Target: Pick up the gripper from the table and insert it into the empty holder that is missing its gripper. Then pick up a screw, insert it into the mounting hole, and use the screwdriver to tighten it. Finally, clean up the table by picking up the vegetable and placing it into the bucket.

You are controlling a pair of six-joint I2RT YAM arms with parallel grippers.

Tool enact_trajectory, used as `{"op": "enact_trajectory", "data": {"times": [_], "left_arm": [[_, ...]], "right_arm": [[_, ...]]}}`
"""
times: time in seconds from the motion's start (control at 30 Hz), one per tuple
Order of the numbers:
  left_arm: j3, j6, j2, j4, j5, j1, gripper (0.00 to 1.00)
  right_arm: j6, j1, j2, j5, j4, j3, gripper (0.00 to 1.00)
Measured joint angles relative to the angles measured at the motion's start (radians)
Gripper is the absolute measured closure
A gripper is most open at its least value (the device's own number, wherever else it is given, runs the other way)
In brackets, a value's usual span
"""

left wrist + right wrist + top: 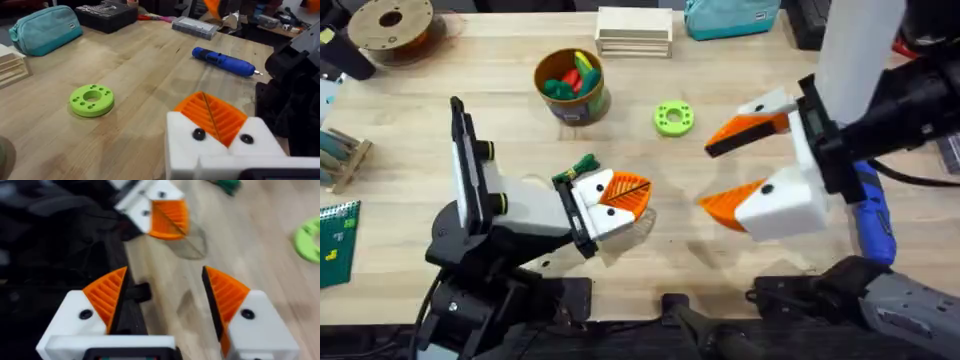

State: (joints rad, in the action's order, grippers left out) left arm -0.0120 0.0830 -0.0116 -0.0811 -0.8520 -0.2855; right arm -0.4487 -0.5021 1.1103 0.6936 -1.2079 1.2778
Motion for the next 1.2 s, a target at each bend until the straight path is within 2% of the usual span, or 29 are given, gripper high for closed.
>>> {"op": "enact_trajectory", "data": {"times": [0.2, 0.37, 0.53, 0.7, 0.87, 1.0, 1.03, 1.2], "left_arm": [[0.000, 0.000, 0.000, 0.000, 0.000, 0.000, 0.997], [0.000, 0.000, 0.000, 0.000, 0.000, 0.000, 0.997], [0.000, 0.000, 0.000, 0.000, 0.000, 0.000, 0.997], [0.000, 0.000, 0.000, 0.000, 0.000, 0.000, 0.997], [0.000, 0.000, 0.000, 0.000, 0.000, 0.000, 0.997], [0.000, 0.000, 0.000, 0.000, 0.000, 0.000, 0.997], [0.000, 0.000, 0.000, 0.000, 0.000, 0.000, 0.997], [0.000, 0.000, 0.000, 0.000, 0.000, 0.000, 0.997]], "right_arm": [[0.095, 0.096, 0.033, -0.215, 0.009, 0.000, 0.122], [0.160, 0.259, 0.135, -0.454, 0.026, 0.000, 0.121], [0.185, 0.447, 0.232, -0.579, 0.085, 0.000, 0.121], [0.186, 0.642, 0.262, -0.642, 0.068, -0.002, 0.121], [0.141, 0.869, 0.254, -0.622, 0.012, -0.022, 0.121], [0.106, 1.021, 0.215, -0.607, 0.026, -0.097, 0.122], [0.071, 1.110, 0.190, -0.623, 0.043, -0.165, 0.121], [-0.095, 1.179, 0.188, -0.638, 0.040, -0.267, 0.121]]}}
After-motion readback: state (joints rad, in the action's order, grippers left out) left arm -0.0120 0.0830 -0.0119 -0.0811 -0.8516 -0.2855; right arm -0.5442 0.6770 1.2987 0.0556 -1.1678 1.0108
